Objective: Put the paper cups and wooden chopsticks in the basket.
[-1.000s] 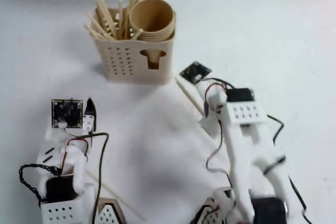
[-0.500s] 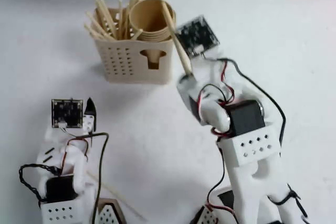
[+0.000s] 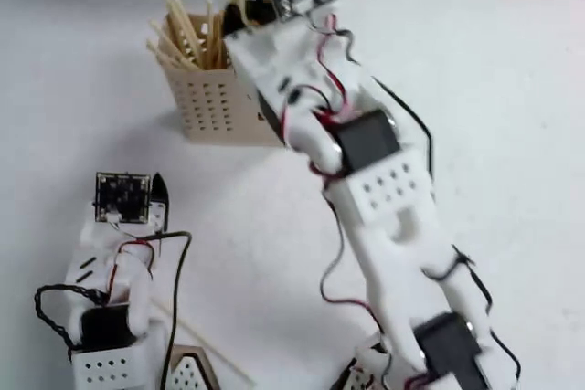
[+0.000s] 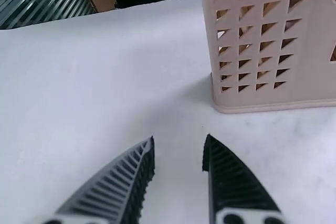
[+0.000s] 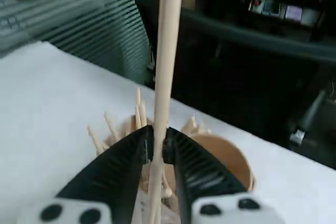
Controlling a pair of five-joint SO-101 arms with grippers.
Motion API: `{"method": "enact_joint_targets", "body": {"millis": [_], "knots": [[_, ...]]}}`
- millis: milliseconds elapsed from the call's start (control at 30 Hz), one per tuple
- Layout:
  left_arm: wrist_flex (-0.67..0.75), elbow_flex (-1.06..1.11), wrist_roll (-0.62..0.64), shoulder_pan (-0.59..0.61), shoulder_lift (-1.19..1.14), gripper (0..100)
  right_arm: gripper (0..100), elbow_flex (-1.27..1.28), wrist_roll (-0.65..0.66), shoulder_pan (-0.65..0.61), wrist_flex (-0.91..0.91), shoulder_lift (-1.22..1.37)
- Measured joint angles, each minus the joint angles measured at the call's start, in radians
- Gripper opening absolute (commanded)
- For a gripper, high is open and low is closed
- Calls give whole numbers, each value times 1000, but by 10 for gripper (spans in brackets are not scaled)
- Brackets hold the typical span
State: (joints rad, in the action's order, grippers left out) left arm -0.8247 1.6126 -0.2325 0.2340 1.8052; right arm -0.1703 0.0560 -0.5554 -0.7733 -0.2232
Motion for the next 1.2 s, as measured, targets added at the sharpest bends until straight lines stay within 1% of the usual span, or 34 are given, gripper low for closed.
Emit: {"method": "enact_joint_targets", "body": {"millis": [133, 300, 400, 533, 600, 700, 767, 800, 900, 1000, 1033, 1100, 1200], "knots": [[0, 0, 0, 0, 0, 162, 19, -25, 0, -23, 180, 91], [0, 0, 0, 0, 0, 162, 19, -37, 0, -49, 327, 195], [0, 0, 0, 0, 0, 162, 20, -37, 0, -52, 385, 273], [0, 0, 0, 0, 0, 162, 22, -37, 0, -49, 399, 365], [0, 0, 0, 0, 0, 162, 50, -37, 0, -49, 399, 407], [0, 0, 0, 0, 0, 162, 153, -37, 0, -52, 394, 453], [0, 0, 0, 0, 0, 162, 204, -37, 0, -52, 353, 457], [0, 0, 0, 0, 0, 162, 203, -41, 0, -54, 327, 456], [0, 0, 0, 0, 0, 162, 135, -46, 0, -55, 216, 407], [0, 0, 0, 0, 0, 162, 16, -46, 0, -48, 57, 299], [0, 0, 0, 0, 0, 162, 16, -46, 0, -46, 0, 258], [0, 0, 0, 0, 0, 162, 48, -46, 0, -48, -121, 172], [0, 0, 0, 0, 0, 162, 38, -46, 0, -23, -324, 63]]}}
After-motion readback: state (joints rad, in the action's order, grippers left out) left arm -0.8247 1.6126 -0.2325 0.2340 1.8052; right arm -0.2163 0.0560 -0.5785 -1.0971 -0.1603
